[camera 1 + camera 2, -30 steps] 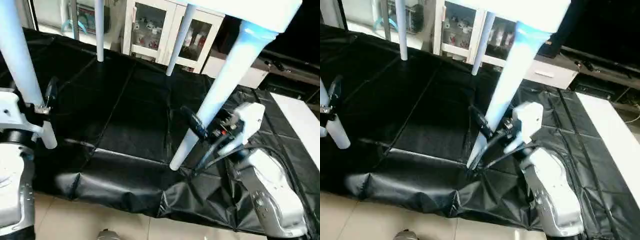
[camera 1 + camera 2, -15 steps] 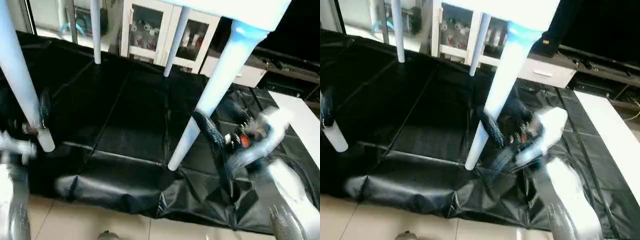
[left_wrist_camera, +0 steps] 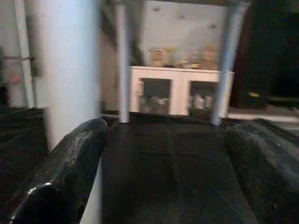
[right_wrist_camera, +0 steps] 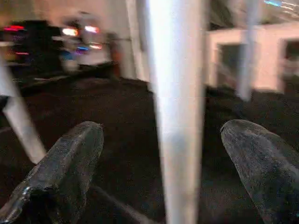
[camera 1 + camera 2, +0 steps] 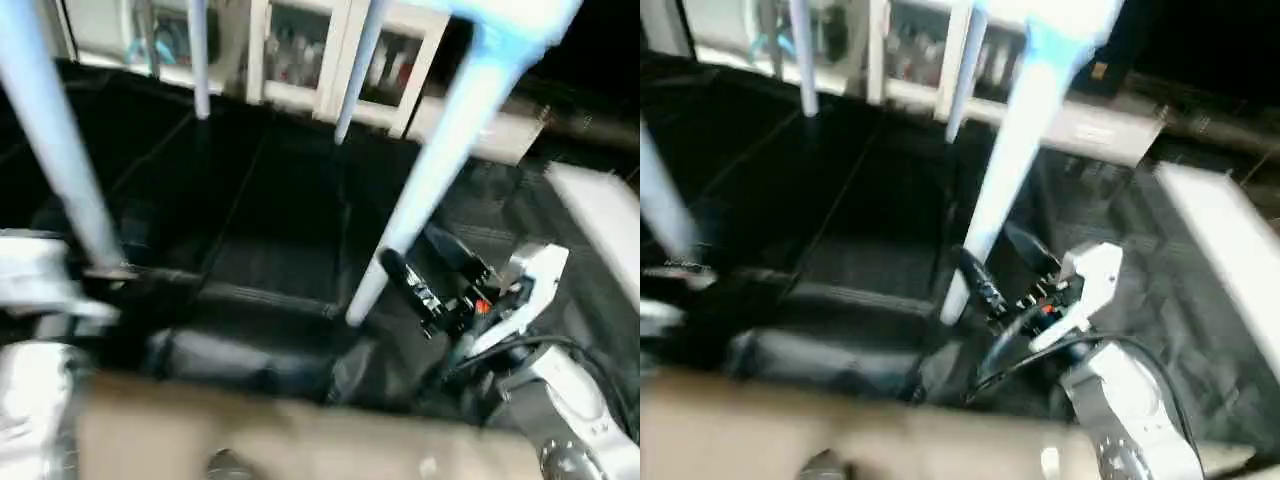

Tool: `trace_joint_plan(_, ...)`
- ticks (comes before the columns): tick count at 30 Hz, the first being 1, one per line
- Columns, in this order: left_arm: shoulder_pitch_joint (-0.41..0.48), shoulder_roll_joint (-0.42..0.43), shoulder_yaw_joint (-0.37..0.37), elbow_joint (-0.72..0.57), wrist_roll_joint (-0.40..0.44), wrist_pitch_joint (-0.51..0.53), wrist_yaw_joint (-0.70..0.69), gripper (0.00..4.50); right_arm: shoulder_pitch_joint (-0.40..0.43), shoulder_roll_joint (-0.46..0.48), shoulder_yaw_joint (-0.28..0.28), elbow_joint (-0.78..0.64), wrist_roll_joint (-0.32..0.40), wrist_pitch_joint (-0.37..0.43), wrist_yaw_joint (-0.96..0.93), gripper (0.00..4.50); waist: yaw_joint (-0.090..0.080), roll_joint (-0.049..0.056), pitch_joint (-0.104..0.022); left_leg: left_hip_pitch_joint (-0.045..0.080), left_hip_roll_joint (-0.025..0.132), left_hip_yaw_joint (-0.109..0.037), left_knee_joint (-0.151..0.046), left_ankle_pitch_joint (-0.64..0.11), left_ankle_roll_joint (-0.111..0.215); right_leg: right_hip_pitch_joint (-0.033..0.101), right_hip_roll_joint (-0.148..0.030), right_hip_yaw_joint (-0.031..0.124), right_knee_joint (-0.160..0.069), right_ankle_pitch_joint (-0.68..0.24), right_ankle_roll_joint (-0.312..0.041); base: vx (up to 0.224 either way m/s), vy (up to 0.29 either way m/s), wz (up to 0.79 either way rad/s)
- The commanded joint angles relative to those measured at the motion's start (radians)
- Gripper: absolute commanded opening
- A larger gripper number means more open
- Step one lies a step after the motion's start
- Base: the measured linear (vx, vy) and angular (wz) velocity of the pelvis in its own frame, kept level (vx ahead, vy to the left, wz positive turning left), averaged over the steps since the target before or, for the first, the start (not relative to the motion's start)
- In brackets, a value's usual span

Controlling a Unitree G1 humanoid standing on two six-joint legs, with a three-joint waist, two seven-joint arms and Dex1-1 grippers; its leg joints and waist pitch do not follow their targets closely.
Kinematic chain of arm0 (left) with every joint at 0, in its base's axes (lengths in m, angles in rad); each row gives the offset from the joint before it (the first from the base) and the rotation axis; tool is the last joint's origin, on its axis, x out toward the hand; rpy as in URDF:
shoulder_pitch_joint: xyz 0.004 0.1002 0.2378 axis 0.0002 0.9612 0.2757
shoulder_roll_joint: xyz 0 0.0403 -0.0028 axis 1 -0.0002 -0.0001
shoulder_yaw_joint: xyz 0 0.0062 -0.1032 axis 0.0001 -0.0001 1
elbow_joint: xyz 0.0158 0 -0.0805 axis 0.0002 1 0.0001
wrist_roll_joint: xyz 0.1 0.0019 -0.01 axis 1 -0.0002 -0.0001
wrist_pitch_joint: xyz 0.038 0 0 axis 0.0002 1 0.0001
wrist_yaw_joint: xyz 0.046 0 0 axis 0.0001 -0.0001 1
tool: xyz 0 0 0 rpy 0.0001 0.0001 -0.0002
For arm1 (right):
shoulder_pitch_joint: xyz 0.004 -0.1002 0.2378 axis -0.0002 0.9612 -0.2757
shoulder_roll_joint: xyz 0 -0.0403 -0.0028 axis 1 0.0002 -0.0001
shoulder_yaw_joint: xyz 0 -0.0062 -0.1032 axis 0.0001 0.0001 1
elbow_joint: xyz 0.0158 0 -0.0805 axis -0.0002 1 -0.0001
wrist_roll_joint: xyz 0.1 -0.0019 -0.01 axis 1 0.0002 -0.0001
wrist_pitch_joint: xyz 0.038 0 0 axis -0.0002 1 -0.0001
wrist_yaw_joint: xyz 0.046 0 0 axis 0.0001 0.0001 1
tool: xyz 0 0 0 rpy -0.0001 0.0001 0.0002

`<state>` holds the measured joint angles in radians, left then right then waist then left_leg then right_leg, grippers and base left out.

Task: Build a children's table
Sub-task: Flip table

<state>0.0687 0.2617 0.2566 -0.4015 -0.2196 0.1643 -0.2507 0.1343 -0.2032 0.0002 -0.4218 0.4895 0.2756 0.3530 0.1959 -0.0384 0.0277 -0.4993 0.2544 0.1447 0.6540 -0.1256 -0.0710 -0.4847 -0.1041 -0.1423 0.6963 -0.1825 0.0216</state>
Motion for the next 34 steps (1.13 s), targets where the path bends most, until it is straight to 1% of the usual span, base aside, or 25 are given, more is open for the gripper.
trace_joint_plan(1,0.003,-0.013,-0.055,0.049,0.033,0.040,-0.005,4.47,0.019,-0.003,-0.027,0.056,-0.063,-0.025,-0.050,4.47,0.136,0.071,-0.013,-0.152,-0.028,0.156,-0.254,-1.105,-0.129,0.148,0.084,-0.054,0.234,-0.525,-0.055,0.000,0.000,0.00)
trace_joint_plan(2,-0.007,-0.028,-0.078,0.086,0.039,0.057,0.006,4.47,0.036,0.008,-0.027,0.081,-0.091,-0.034,-0.084,4.47,0.185,0.052,-0.034,-0.177,0.002,0.185,-0.162,-0.864,-0.117,0.205,0.055,0.091,0.280,-0.830,-0.007,0.000,0.000,0.00)
trace_joint_plan(3,-0.015,-0.035,-0.101,0.121,0.058,0.073,0.017,4.47,0.047,0.018,-0.027,0.095,-0.094,-0.018,-0.109,4.47,0.110,-0.016,-0.062,-0.061,0.050,0.170,0.033,-0.591,-0.113,0.118,-0.019,0.166,0.226,-1.120,0.073,-0.118,-0.136,0.21)
trace_joint_plan(4,-0.026,-0.039,-0.125,0.165,0.077,0.084,0.024,4.47,0.053,0.021,-0.014,0.120,-0.114,0.001,-0.140,4.47,0.087,-0.030,-0.027,0.044,-0.029,-0.005,0.239,-0.239,-0.020,-0.021,-0.086,0.266,-0.139,-1.400,0.041,-0.002,-0.120,0.24)
trace_joint_plan(5,-0.028,-0.039,-0.128,0.170,0.079,0.084,0.024,4.47,0.053,0.021,-0.012,0.123,-0.118,0.003,-0.143,4.47,0.135,-0.003,0.017,-0.021,-0.040,-0.056,0.229,-0.192,0.002,0.050,-0.055,0.328,-0.125,-1.186,-0.081,-0.002,-0.120,0.24)
trace_joint_plan(6,-0.034,-0.046,-0.132,0.194,0.088,0.088,0.038,4.47,0.050,0.015,0.006,0.142,-0.132,0.025,-0.151,4.47,0.142,-0.007,0.022,-0.008,-0.063,-0.070,0.213,-0.229,-0.008,0.073,-0.033,0.326,-0.102,-1.074,-0.110,-0.060,-0.002,0.39)
trace_joint_plan(7,-0.035,-0.047,-0.133,0.196,0.089,0.089,0.039,4.47,0.050,0.014,0.008,0.145,-0.133,0.028,-0.152,4.47,0.162,0.032,0.011,0.099,-0.045,-0.072,0.160,-0.296,-0.041,0.060,-0.021,0.335,-0.091,-0.874,-0.154,-0.159,0.016,0.59)
trace_joint_plan(8,-0.041,-0.057,-0.133,0.219,0.081,0.098,0.042,4.47,0.044,0.012,0.024,0.164,-0.156,0.041,-0.163,4.47,0.142,0.033,0.005,0.141,-0.030,-0.073,0.067,-0.429,-0.049,0.058,0.021,0.283,-0.051,-0.701,-0.176,-0.159,0.016,0.59)
trace_joint_plan(9,-0.050,-0.075,-0.131,0.268,0.084,0.092,0.058,4.47,0.025,0.011,0.056,0.200,-0.199,0.058,-0.182,4.47,0.133,0.041,-0.003,0.151,-0.020,-0.075,0.014,-0.474,-0.053,0.065,0.037,0.257,-0.034,-0.573,-0.181,-0.138,0.037,0.45)
trace_joint_plan(10,-0.055,-0.083,-0.130,0.309,0.110,0.059,0.084,4.47,0.002,0.019,0.072,0.219,-0.236,0.049,-0.199,4.47,0.112,0.053,-0.031,0.174,-0.002,-0.083,-0.045,-0.441,-0.012,0.088,0.042,0.213,-0.013,-0.263,-0.163,-0.081,0.101,0.16)
trace_joint_plan(11,-0.056,-0.087,-0.127,0.328,0.128,0.048,0.105,4.47,-0.014,0.027,0.072,0.227,-0.241,0.053,-0.208,4.47,0.093,0.051,-0.043,0.163,0.001,-0.080,-0.074,-0.361,0.019,0.120,0.025,0.190,-0.027,-0.081,-0.130,-0.081,0.101,0.16)
trace_joint_plan(12,-0.057,-0.089,-0.126,0.339,0.136,0.044,0.119,4.47,-0.025,0.033,0.070,0.232,-0.244,0.057,-0.213,4.47,0.091,0.064,-0.048,0.159,-0.001,-0.080,-0.085,-0.349,0.019,0.125,0.019,0.180,-0.034,-0.046,-0.119,-0.054,0.138,-0.01)
trace_joint_plan(13,-0.058,-0.078,-0.139,0.342,0.168,0.016,0.136,4.47,-0.051,0.049,0.057,0.247,-0.260,0.032,-0.223,4.47,0.070,0.056,-0.051,0.143,-0.016,-0.071,-0.100,-0.315,0.012,0.146,0.012,0.164,-0.051,0.042,-0.090,-0.028,0.136,-0.17)
trace_joint_plan(14,-0.058,-0.076,-0.143,0.336,0.183,-0.002,0.146,4.47,-0.061,0.054,0.051,0.253,-0.263,0.017,-0.223,4.47,0.055,0.037,-0.049,0.132,-0.022,-0.064,-0.112,-0.296,0.002,0.156,0.005,0.154,-0.068,0.094,-0.061,-0.028,0.136,-0.17)
trace_joint_plan(16,-0.069,-0.076,-0.150,0.311,0.199,-0.014,0.153,4.47,-0.094,0.063,0.038,0.265,-0.263,-0.011,-0.235,4.47,0.038,0.055,-0.056,0.142,-0.021,-0.062,-0.119,-0.303,-0.029,0.154,-0.006,0.143,-0.078,0.122,-0.042,-0.014,0.098,-0.15)
trace_joint_plan(17,-0.070,-0.076,-0.151,0.309,0.199,-0.015,0.152,4.47,-0.095,0.064,0.037,0.265,-0.263,-0.011,-0.236,4.47,0.017,0.040,-0.052,0.135,-0.027,-0.061,-0.132,-0.316,-0.045,0.169,-0.011,0.133,-0.087,0.122,-0.037,-0.014,0.087,-0.12)
trace_joint_plan(18,-0.076,-0.075,-0.157,0.300,0.204,-0.023,0.152,4.47,-0.101,0.065,0.036,0.260,-0.263,-0.029,-0.244,4.47,0.011,0.043,-0.055,0.133,-0.031,-0.061,-0.133,-0.309,-0.055,0.174,-0.011,0.129,-0.092,0.128,-0.033,-0.015,0.078,-0.17)
trace_joint_plan(20,-0.084,-0.090,-0.153,0.286,0.201,-0.054,0.159,4.47,-0.106,0.069,0.034,0.253,-0.285,-0.067,-0.261,4.47,-0.017,0.024,-0.057,0.134,-0.035,-0.054,-0.135,-0.259,-0.068,0.177,-0.016,0.122,-0.104,0.174,-0.014,-0.014,0.062,-0.21)
trace_joint_plan(21,-0.084,-0.093,-0.153,0.284,0.201,-0.061,0.160,4.47,-0.106,0.069,0.035,0.252,-0.291,-0.072,-0.265,4.47,-0.021,0.027,-0.057,0.133,-0.035,-0.054,-0.137,-0.255,-0.071,0.177,-0.017,0.122,-0.104,0.174,-0.013,-0.024,0.049,-0.18)
trace_joint_plan(22,-0.086,-0.098,-0.154,0.284,0.203,-0.077,0.165,4.47,-0.107,0.073,0.034,0.251,-0.311,-0.091,-0.277,4.47,-0.031,0.017,-0.055,0.128,-0.039,-0.051,-0.139,-0.251,-0.071,0.183,-0.018,0.122,-0.108,0.171,-0.008,-0.037,0.034,-0.18)
trace_joint_plan(23,-0.086,-0.098,-0.154,0.284,0.203,-0.077,0.165,4.47,-0.107,0.073,0.034,0.251,-0.311,-0.091,-0.277,4.47,-0.039,0.015,-0.053,0.132,-0.040,-0.047,-0.140,-0.269,-0.073,0.176,-0.020,0.125,-0.115,0.144,-0.007,-0.037,0.034,-0.18)
trace_joint_plan(24,-0.087,-0.101,-0.157,0.280,0.210,-0.074,0.176,4.47,-0.106,0.076,0.032,0.249,-0.330,-0.108,-0.290,4.47,-0.045,0.002,-0.050,0.132,-0.039,-0.045,-0.142,-0.285,-0.068,0.176,-0.022,0.127,-0.119,0.119,-0.005,0.000,0.000,0.00)
trace_joint_plan(26,-0.094,-0.102,-0.161,0.281,0.218,-0.080,0.187,4.47,-0.112,0.088,0.023,0.252,-0.344,-0.130,-0.302,4.47,-0.057,0.004,-0.040,0.135,-0.038,-0.040,-0.153,-0.368,-0.071,0.170,-0.029,0.136,-0.133,-0.037,-0.015,0.000,0.000,0.00)
trace_joint_plan(29,-0.100,-0.108,-0.154,0.275,0.219,-0.090,0.196,4.47,-0.123,0.070,0.033,0.264,-0.356,-0.154,-0.283,4.47,-0.060,-0.004,-0.033,0.140,-0.035,-0.039,-0.158,-0.417,-0.081,0.165,-0.028,0.140,-0.143,-0.138,-0.025,0.000,0.000,0.00)
trace_joint_plan(34,-0.096,-0.108,-0.158,0.262,0.218,-0.087,0.190,4.47,-0.126,0.061,0.043,0.262,-0.348,-0.154,-0.249,4.47,-0.058,-0.008,-0.033,0.144,-0.035,-0.032,-0.154,-0.403,-0.066,0.155,-0.026,0.144,-0.142,-0.125,-0.036,0.000,0.000,0.00)
